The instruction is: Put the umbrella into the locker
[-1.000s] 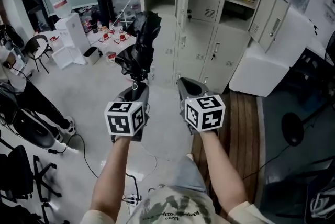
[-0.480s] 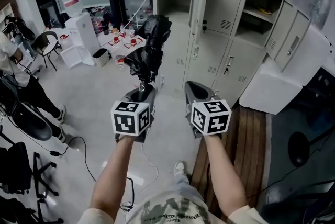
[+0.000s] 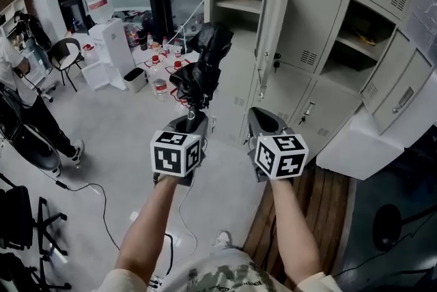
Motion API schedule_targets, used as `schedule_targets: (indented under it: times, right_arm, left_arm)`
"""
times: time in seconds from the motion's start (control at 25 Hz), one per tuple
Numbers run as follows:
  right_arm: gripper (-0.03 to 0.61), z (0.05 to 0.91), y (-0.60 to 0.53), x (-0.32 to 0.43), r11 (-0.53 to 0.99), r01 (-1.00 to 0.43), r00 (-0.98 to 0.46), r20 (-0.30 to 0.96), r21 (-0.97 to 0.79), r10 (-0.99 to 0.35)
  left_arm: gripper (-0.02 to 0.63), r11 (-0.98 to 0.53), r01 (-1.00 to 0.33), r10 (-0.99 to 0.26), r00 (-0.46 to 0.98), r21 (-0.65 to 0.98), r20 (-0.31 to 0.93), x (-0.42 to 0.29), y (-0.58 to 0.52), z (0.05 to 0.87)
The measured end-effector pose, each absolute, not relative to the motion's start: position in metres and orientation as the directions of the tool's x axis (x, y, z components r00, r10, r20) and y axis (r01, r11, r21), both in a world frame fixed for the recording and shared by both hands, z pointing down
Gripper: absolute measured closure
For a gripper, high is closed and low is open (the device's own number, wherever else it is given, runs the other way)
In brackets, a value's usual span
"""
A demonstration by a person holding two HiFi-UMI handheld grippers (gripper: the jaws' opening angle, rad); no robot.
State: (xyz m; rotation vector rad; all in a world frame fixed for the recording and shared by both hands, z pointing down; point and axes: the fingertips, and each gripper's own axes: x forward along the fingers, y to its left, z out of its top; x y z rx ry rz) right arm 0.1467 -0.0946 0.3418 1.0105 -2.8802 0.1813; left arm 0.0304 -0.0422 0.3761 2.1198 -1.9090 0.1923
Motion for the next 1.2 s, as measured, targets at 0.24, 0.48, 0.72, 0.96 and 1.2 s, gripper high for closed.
schedule_targets:
  times: [0.24,0.48,0.72,0.96,1.2]
  right_arm:
    - [0.581,0.341,-0.151,0.141,0.786,-0.610,-0.792,0.114,-0.101,-0.600]
    - [0.581,0.345,-0.186,0.140,0.788,-0.604,-0.797,0.111,-0.122,-0.594]
    - [0.581,0.349,-0.199,0.126,0.799,-0.588,-0.808,0.113,-0.126,-0.578]
    - [0.581,0.351,-0.219,0.098,0.797,-0.592,-0.806,0.106,-0.121,-0.583]
    - [0.581,0.354,-0.248,0.059,0.772,-0.627,-0.779,0.111,-0.104,-0.617]
  left_arm:
    - [0.543,-0.071,-0.990,-0.950,0.104,0.119,0.294,0.028,-0.098,0.376]
    - [0.543,-0.059,-0.990,-0.943,0.097,0.125,0.317,0.028,-0.130,0.384]
    - [0.543,-0.050,-0.991,-0.941,0.088,0.123,0.326,0.018,-0.146,0.389]
    - [0.543,-0.067,-0.992,-0.940,0.100,0.111,0.325,-0.007,-0.167,0.393]
    - [0.541,-0.106,-0.989,-0.936,0.134,0.105,0.327,-0.050,-0.198,0.399]
